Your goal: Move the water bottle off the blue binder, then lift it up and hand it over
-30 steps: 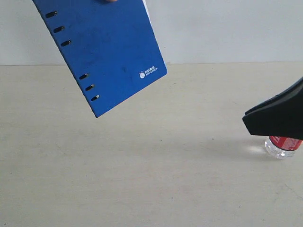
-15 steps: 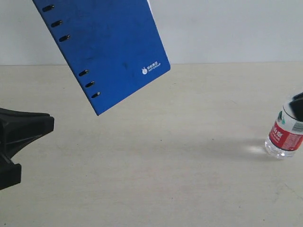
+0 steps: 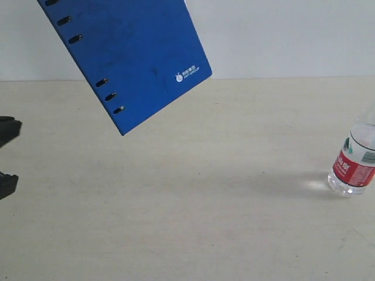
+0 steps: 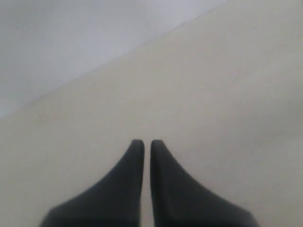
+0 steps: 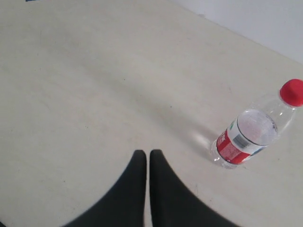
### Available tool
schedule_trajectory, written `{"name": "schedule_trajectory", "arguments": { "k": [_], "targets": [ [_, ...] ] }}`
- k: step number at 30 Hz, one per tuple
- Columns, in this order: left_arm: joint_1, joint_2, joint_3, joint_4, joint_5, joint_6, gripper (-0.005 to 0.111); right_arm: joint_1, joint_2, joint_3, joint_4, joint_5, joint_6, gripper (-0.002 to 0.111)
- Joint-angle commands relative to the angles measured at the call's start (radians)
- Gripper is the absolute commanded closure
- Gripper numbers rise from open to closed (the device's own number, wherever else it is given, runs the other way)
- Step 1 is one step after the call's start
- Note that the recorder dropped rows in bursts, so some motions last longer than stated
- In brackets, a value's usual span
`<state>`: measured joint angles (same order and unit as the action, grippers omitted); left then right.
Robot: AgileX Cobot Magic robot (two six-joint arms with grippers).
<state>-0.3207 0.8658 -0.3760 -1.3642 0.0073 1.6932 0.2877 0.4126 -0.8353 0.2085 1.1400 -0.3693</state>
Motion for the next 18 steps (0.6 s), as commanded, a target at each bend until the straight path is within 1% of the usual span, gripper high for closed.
{"name": "schedule_trajectory", "arguments": {
  "k": [1, 3, 5, 6, 7, 9, 10, 11, 12, 13, 14, 15, 16, 17, 18],
  "targets": [
    [-0.003, 0.006, 0.003, 0.107, -0.206, 0.239, 0.102, 0.001, -0.005, -0.004, -0.010, 0.037, 0.013, 0.108],
    [-0.003, -0.012, 0.003, 0.105, -0.240, 0.324, 0.102, 0.001, -0.005, -0.004, -0.010, 0.037, 0.015, 0.108],
    [-0.003, -0.059, 0.003, 0.085, -0.266, 0.328, 0.102, 0.001, -0.005, -0.004, -0.010, 0.034, 0.015, 0.108],
    [-0.003, -0.128, 0.003, 0.035, -0.295, 0.358, 0.102, 0.001, -0.005, -0.004, -0.010, 0.034, 0.015, 0.108],
    [-0.003, -0.195, 0.003, -0.047, -0.319, 0.439, 0.102, 0.001, -0.005, -0.004, -0.010, 0.034, 0.015, 0.108],
    [-0.003, -0.322, 0.006, -0.145, -0.381, 0.441, 0.102, 0.001, -0.005, -0.004, -0.010, 0.038, 0.015, 0.108],
    [-0.003, -0.374, 0.010, -0.151, -0.382, 0.441, 0.102, 0.001, -0.005, -0.004, -0.010, 0.038, 0.018, 0.108],
    [-0.003, -0.434, 0.021, -0.168, -0.360, 0.440, 0.102, 0.001, -0.005, -0.004, -0.008, 0.038, 0.018, 0.108],
    [-0.003, -0.478, 0.027, -0.239, -0.330, 0.440, 0.102, 0.001, -0.005, -0.004, -0.008, 0.038, 0.018, 0.108],
    [-0.003, -0.535, 0.039, -0.380, -0.251, 0.440, 0.102, 0.001, -0.005, -0.004, -0.008, 0.038, 0.018, 0.108],
    [-0.003, -0.554, 0.051, -0.380, -0.195, 0.393, 0.102, 0.001, -0.005, -0.004, -0.008, 0.038, 0.018, 0.108],
    [-0.003, -0.589, 0.079, -0.380, -0.078, 0.348, 0.102, 0.001, -0.005, -0.004, -0.008, 0.038, 0.018, 0.108],
    [-0.003, -0.600, 0.094, -0.380, -0.028, 0.321, 0.102, 0.001, -0.005, -0.004, -0.008, 0.038, 0.018, 0.108],
    [-0.003, -0.607, 0.115, -0.380, 0.024, 0.253, 0.102, 0.001, -0.005, -0.004, -0.008, 0.038, 0.018, 0.108],
    [-0.003, -0.610, 0.151, -0.380, 0.081, 0.135, 0.102, 0.001, -0.005, -0.004, -0.008, 0.040, 0.018, 0.108]
  ]
}}
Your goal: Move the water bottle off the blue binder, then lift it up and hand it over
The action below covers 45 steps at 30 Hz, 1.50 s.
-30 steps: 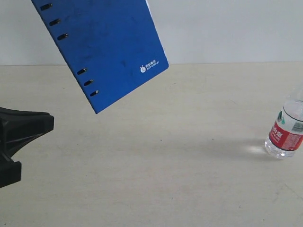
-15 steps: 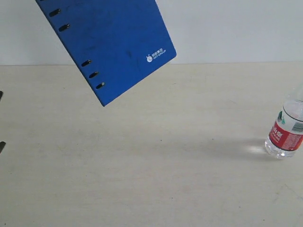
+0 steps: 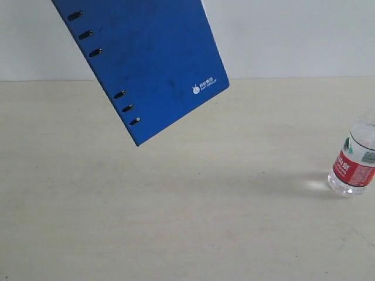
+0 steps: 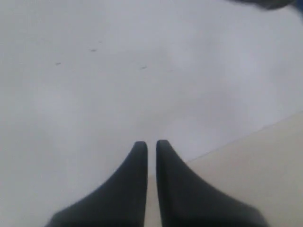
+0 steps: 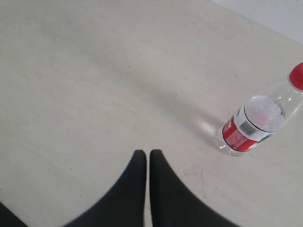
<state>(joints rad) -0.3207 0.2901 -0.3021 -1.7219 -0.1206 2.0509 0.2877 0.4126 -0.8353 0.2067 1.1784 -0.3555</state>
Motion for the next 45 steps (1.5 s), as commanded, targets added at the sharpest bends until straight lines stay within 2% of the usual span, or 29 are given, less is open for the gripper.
{"name": "schedule_trajectory", "arguments": {
  "k": [1, 5, 16, 21, 26, 38, 45],
  "targets": [
    [-0.003, -0.034, 0.118, -0.022, 0.250, -0.306, 0.102, 0.001, -0.005, -0.004, -0.006, 0.011, 0.004, 0.108],
    [-0.003, -0.034, 0.209, -0.022, 0.284, -0.369, 0.102, 0.001, -0.005, -0.004, -0.004, 0.043, 0.013, 0.108],
    [-0.003, -0.044, 0.226, -0.022, 0.290, -0.377, 0.102, 0.001, -0.005, -0.004, -0.004, 0.043, 0.036, 0.108],
    [0.003, -0.236, 0.302, -0.022, 0.282, -0.377, 0.102, 0.001, -0.005, -0.004, -0.020, 0.043, 0.036, 0.108],
    [0.057, -0.290, 0.302, -0.022, 0.282, -0.377, 0.102, 0.001, -0.005, -0.004, -0.108, 0.043, 0.036, 0.108],
    [0.056, -0.290, 0.302, -0.022, 0.279, -0.377, 0.102, 0.001, -0.020, -0.002, -0.217, -0.014, 0.076, 0.108],
    [0.056, -0.290, 0.302, -0.022, 0.279, -0.377, 0.102, 0.001, -0.020, -0.002, -0.217, -0.060, 0.152, 0.108]
  ]
}}
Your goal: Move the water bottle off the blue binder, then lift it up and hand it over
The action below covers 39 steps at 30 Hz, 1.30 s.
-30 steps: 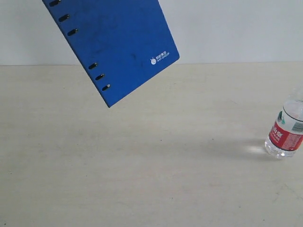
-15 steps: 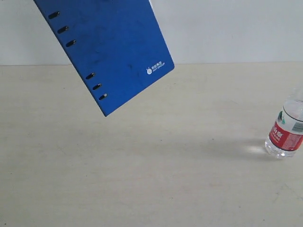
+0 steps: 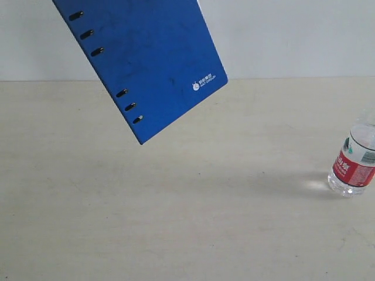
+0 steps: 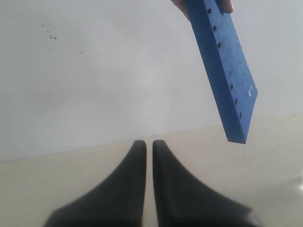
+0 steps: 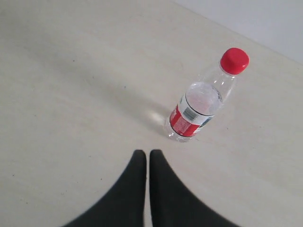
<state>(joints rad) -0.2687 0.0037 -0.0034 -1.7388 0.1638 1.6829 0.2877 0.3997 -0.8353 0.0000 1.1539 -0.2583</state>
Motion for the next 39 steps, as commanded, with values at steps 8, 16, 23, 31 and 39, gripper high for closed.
{"name": "schedule_trajectory", "arguments": {
  "k": [8, 16, 23, 31, 39],
  "targets": [
    [0.004, -0.004, 0.003, -0.006, -0.005, -0.009, 0.102, 0.001, -0.007, -0.002, -0.011, -0.022, 0.108, 0.108],
    [0.004, -0.004, 0.003, -0.006, -0.005, -0.009, 0.102, 0.001, -0.009, -0.002, -0.041, -0.030, 0.110, 0.108],
    [0.004, -0.004, 0.003, -0.006, -0.008, -0.009, 0.102, -0.127, -0.269, 0.098, -0.051, -0.359, 0.086, 0.108],
    [0.004, -0.004, 0.003, -0.006, -0.010, -0.009, 0.102, -0.261, -0.400, 0.311, 0.070, -0.597, 0.010, 0.108],
    [0.004, -0.004, 0.003, -0.006, -0.010, -0.009, 0.102, -0.258, -0.400, 0.760, 0.151, -1.161, 0.039, 0.108]
  ]
}}
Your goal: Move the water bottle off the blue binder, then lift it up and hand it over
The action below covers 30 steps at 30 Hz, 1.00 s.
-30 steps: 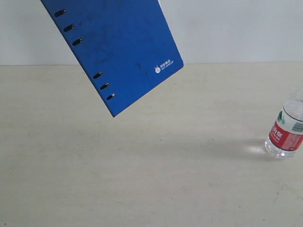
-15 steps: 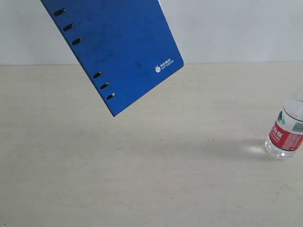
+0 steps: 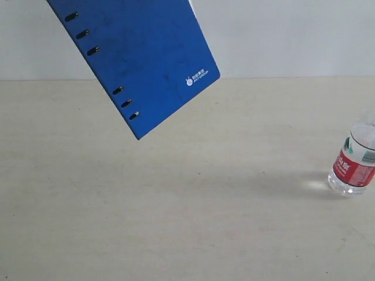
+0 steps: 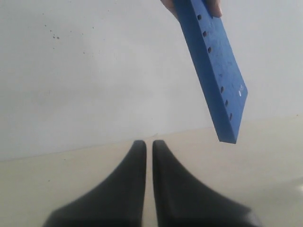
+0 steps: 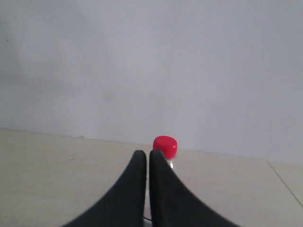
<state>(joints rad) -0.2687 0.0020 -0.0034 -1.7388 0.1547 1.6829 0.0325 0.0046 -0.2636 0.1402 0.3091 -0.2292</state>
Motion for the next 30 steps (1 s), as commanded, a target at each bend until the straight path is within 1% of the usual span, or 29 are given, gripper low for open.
{"name": "schedule_trajectory", "arguments": {
  "k": [1, 2, 3, 4, 5, 11, 12, 13, 15, 16, 17, 19, 25, 30],
  "targets": [
    [0.004, -0.002, 0.003, -0.006, 0.000, -0.009, 0.102, -0.003, -0.005, 0.227, 0.010, -0.361, 0.015, 0.108],
    [0.004, -0.002, 0.003, -0.006, 0.000, -0.009, 0.102, -0.003, -0.005, 0.264, 0.010, -0.390, 0.030, 0.108],
    [0.004, -0.002, 0.003, -0.006, 0.000, -0.009, 0.102, -0.003, -0.005, 0.264, 0.010, -0.395, 0.051, 0.108],
    [0.004, -0.002, 0.003, -0.006, 0.000, -0.009, 0.102, -0.002, -0.005, 0.264, 0.010, -0.372, 0.067, 0.108],
    [0.004, -0.002, 0.003, -0.006, 0.000, -0.009, 0.102, -0.002, -0.005, 0.264, 0.010, -0.286, 0.067, 0.108],
    [0.004, -0.002, 0.003, -0.006, 0.000, -0.009, 0.102, -0.002, -0.005, 0.264, 0.031, -0.018, 0.093, 0.108],
    [0.004, -0.002, 0.003, -0.006, 0.000, -0.009, 0.102, -0.002, -0.005, 0.264, 0.023, 0.027, 0.117, 0.108],
    [0.004, -0.002, 0.003, -0.006, 0.000, -0.009, 0.102, -0.002, -0.005, 0.264, -0.031, 0.045, 0.143, 0.108],
    [0.004, -0.002, 0.003, -0.006, 0.000, -0.009, 0.102, -0.002, -0.005, 0.264, -0.155, 0.019, 0.229, 0.108],
    [0.004, -0.002, 0.003, -0.006, 0.000, -0.009, 0.102, -0.002, -0.005, 0.264, -0.211, 0.017, 0.303, 0.108],
    [0.004, -0.002, 0.003, -0.006, 0.000, -0.009, 0.102, -0.002, -0.005, 0.264, -0.249, 0.017, 0.369, 0.108],
    [0.004, -0.002, 0.003, -0.006, 0.000, -0.009, 0.102, -0.002, -0.005, 0.264, -0.286, 0.017, 0.415, 0.108],
    [0.004, -0.002, 0.003, -0.006, 0.000, -0.009, 0.102, -0.002, -0.005, 0.264, -0.311, 0.017, 0.346, 0.108],
    [0.004, -0.002, 0.003, -0.006, 0.000, -0.009, 0.102, -0.002, -0.005, 0.264, -0.311, 0.017, 0.343, 0.108]
  ]
}}
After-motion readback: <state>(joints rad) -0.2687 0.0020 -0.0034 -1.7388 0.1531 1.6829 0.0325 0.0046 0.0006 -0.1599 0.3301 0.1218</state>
